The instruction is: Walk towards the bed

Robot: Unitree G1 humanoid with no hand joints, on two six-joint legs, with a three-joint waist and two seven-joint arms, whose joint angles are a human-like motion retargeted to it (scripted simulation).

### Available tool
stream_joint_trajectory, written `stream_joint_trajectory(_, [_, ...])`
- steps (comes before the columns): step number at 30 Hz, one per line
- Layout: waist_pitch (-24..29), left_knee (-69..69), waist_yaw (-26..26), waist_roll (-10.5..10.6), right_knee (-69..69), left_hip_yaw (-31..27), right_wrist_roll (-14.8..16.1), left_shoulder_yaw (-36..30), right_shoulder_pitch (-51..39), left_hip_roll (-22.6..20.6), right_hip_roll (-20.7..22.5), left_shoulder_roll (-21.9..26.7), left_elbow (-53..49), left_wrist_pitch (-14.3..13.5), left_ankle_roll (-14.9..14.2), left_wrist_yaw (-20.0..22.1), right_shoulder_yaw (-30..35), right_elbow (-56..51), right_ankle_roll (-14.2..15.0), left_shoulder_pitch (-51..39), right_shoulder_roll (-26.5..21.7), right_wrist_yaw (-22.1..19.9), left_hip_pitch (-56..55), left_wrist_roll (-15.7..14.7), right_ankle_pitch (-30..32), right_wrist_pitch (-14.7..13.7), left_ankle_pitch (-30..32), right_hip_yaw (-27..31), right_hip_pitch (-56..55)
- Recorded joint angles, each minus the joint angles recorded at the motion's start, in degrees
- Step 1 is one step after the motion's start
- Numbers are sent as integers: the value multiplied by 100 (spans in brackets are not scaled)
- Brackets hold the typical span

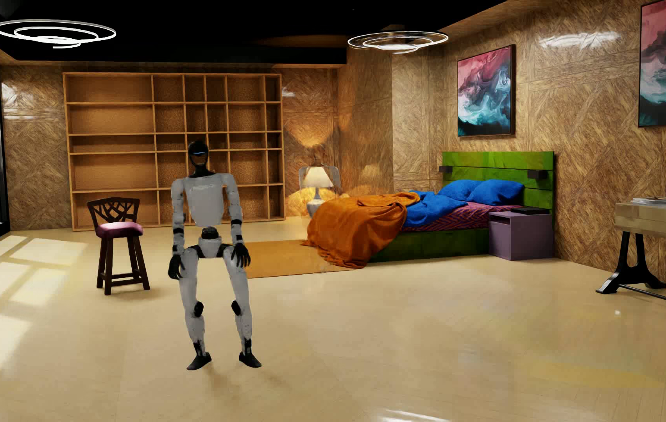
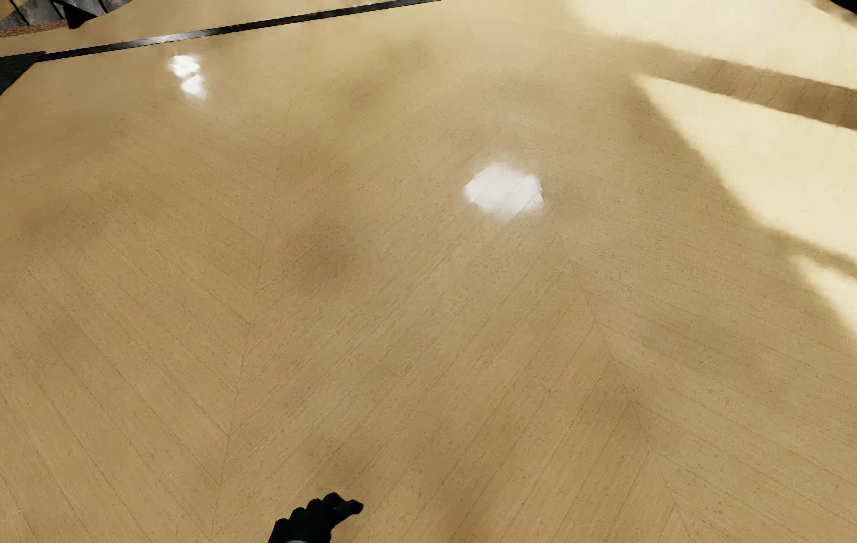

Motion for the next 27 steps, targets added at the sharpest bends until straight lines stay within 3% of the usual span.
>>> stream_joint_trajectory(3, [-18,-265,77,-97,-70,-342,26,96,-13,-299,-203,-41,96,-22,42,20,-45,59,133,105,3,42,127,-24,37,123,62,-366,271])
stream_joint_trajectory(8, [-47,-225,168,-262,-147,-912,50,341,-139,-668,-491,-71,423,93,166,34,100,-86,367,206,60,35,78,33,77,44,-54,-982,656])
stream_joint_trajectory(15, [-110,-217,243,-469,-161,-1609,29,660,-391,-1221,-894,-130,496,19,370,64,425,-121,671,322,28,126,-35,73,129,-28,-123,-1787,1023])
stream_joint_trajectory(23, [-157,-122,281,-637,108,-1988,-56,836,-560,-1724,-1398,-260,416,11,585,28,584,-84,959,484,83,204,-100,156,157,-105,-215,-2251,1208])
stream_joint_trajectory(27, [-131,43,252,-729,718,-2136,-91,841,-514,-2006,-1873,-319,368,-49,675,16,564,-51,1053,461,47,208,-187,211,43,-88,-283,-2332,1122])
